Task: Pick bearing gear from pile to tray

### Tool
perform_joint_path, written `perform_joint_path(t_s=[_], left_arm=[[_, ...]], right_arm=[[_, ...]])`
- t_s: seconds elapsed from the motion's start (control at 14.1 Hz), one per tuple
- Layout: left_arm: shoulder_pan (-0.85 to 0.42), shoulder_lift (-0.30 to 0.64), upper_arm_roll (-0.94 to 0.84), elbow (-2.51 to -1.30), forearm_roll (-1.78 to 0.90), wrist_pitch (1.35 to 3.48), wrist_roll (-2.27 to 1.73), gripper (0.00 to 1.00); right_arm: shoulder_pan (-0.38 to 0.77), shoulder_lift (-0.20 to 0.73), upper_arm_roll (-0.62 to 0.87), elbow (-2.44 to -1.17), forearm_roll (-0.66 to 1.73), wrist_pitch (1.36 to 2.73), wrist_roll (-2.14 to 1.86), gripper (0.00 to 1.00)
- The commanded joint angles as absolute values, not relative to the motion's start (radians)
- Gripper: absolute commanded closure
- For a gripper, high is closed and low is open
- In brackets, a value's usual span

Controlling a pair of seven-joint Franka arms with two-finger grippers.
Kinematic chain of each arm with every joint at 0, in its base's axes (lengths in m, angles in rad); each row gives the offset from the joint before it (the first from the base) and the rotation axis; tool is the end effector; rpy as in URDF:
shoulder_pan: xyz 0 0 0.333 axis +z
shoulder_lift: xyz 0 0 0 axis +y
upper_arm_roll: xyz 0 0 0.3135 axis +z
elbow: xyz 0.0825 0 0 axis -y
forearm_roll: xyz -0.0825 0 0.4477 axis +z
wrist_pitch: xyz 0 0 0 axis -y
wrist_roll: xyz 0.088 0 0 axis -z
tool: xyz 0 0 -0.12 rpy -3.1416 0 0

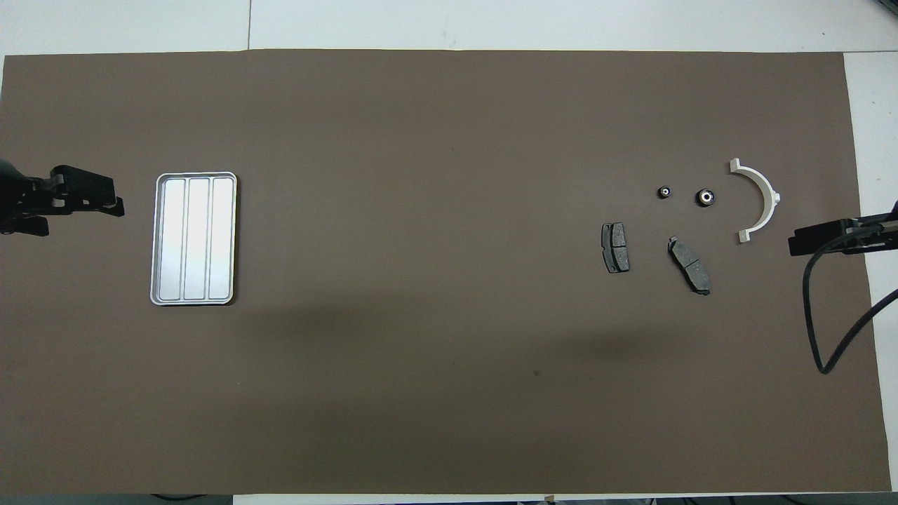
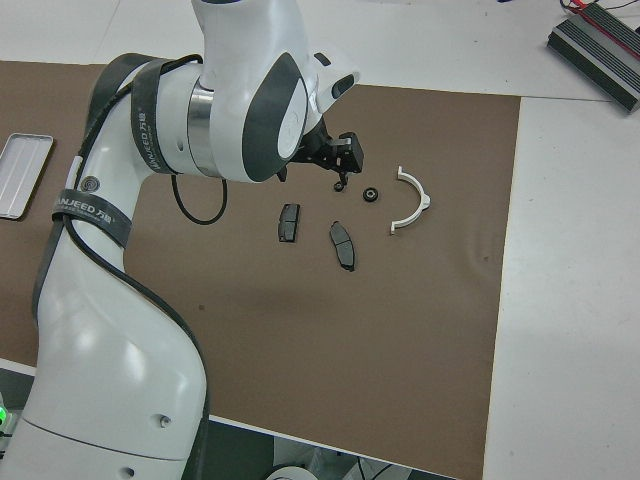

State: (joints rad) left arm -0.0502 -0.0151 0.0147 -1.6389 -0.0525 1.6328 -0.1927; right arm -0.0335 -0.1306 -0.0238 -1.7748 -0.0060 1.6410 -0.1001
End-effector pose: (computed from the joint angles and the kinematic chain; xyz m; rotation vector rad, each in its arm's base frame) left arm 0.6177 -0.0279 0.5873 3.0784 0.2471 0.0045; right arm 0.5801 -0.0346 0.5837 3.1382 0.0682 -0.0054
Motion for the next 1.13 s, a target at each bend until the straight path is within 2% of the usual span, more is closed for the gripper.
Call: perform_joint_path(t_s=[0.0,1.06], left_arm=[[-0.063,-0.040,0.021,-1.664,-0.034,1.638,-0.190,0.00],[-0.061,-0.040,0.021,-1.664,-0.034,1.638,-0.190,0.00]], right_arm=[[-0.040,-0.149,-0.017,-1.795,-0.005,1.660,-0.091,0.00],[-0.055,-0.126,-0.017,-1.793,0.005,1.678,-0.067,0.00]])
